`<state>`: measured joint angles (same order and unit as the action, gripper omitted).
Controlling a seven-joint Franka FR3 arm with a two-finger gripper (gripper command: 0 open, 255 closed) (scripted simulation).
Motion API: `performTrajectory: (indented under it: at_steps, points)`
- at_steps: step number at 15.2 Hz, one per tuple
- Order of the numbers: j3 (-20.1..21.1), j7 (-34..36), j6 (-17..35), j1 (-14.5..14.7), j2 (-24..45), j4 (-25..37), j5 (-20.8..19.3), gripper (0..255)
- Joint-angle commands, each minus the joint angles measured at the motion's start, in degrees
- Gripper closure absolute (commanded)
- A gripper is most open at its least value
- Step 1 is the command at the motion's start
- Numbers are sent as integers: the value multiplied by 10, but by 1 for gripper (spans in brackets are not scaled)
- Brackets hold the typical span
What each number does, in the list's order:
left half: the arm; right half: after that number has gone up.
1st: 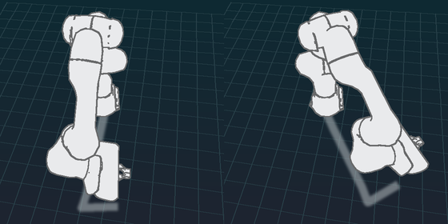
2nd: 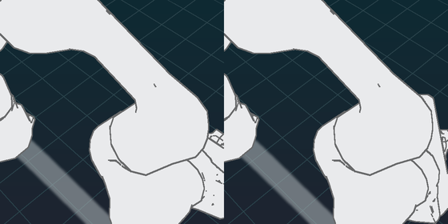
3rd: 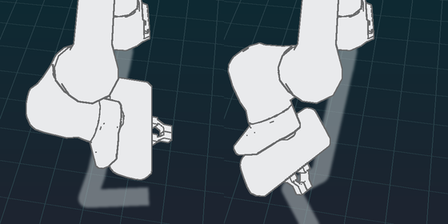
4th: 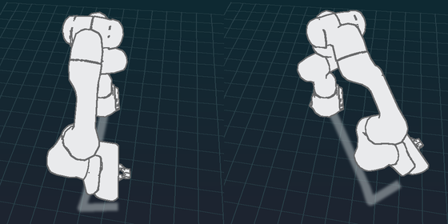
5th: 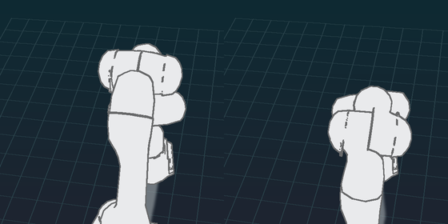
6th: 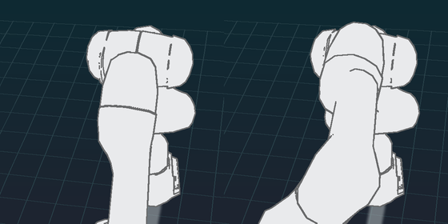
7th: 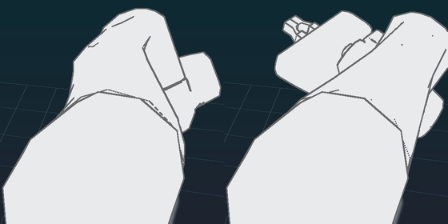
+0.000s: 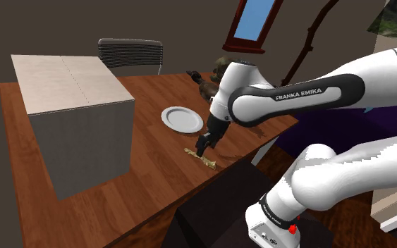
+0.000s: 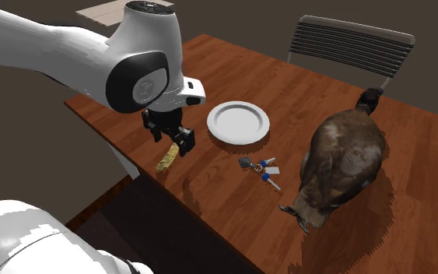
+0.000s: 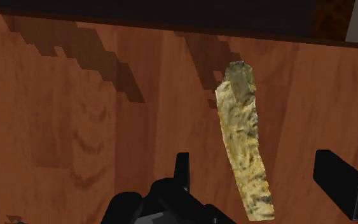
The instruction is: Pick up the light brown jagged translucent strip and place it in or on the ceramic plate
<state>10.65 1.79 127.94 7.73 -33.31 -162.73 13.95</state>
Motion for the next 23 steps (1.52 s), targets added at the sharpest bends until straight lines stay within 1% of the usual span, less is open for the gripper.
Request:
performTrajectory:
  at_steps: [1, 9, 16, 17, 23]
  points:
    - [-41, -106, -24, 24, -45, -23, 1, 0]
    - [-33, -112, 60, 36, 7, -54, 19, 0]
    - [-33, -112, 60, 36, 7, -54, 19, 0]
    - [-33, -112, 60, 36, 7, -54, 19, 255]
    - [-33, -113, 60, 36, 7, -54, 19, 255]
